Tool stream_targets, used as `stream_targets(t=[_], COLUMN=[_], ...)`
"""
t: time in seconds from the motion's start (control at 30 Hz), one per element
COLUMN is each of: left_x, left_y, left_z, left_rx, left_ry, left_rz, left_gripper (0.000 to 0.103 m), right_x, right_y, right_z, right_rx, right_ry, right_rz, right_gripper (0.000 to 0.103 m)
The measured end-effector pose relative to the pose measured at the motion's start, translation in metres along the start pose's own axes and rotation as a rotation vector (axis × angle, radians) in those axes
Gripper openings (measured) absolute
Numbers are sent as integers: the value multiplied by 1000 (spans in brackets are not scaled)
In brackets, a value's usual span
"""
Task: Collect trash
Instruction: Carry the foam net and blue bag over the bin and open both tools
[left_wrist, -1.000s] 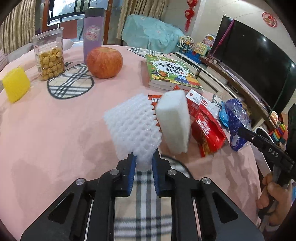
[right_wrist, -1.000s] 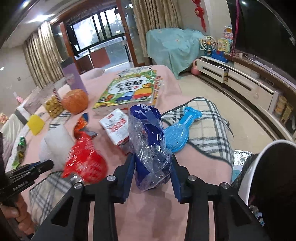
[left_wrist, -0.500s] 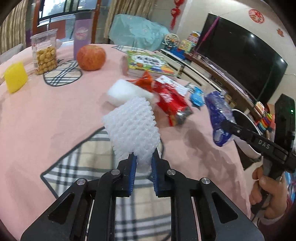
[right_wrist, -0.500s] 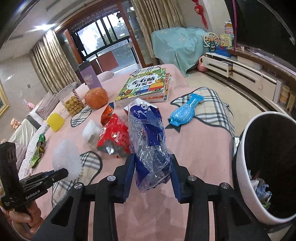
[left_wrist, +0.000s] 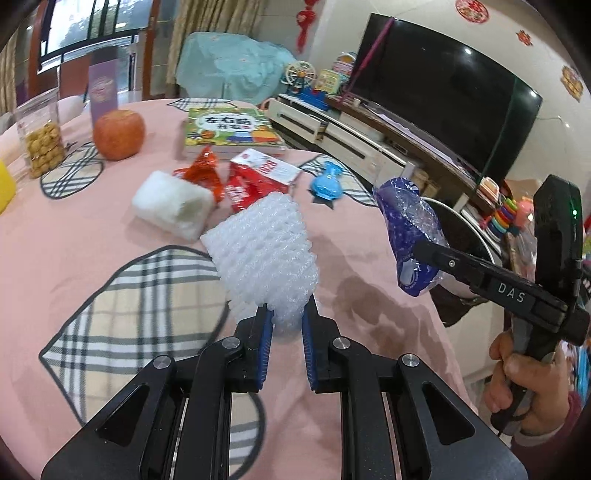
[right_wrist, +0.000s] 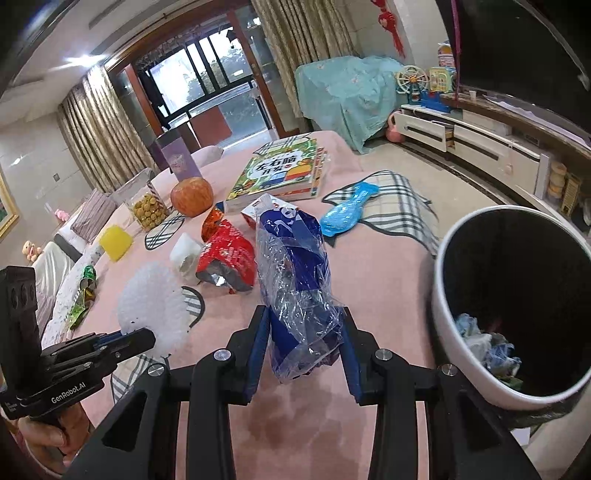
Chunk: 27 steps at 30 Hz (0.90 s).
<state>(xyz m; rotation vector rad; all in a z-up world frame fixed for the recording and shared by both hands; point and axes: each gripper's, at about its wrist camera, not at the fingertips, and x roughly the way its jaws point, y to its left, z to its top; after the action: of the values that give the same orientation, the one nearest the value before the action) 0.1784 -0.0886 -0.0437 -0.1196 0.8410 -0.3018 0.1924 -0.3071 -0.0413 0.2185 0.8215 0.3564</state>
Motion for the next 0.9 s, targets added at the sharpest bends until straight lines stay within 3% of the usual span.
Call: stream_targets(t=[0.9], left_x=[18], left_y=[-34], left_z=[10], left_rx=[58], left_ry=[24], left_rz=[-30], left_gripper=[14], right_x=[-21], right_y=[-24], right_z=[-1], right_rx=[28], right_ry=[-5], right_rz=[-33], right_gripper=[37])
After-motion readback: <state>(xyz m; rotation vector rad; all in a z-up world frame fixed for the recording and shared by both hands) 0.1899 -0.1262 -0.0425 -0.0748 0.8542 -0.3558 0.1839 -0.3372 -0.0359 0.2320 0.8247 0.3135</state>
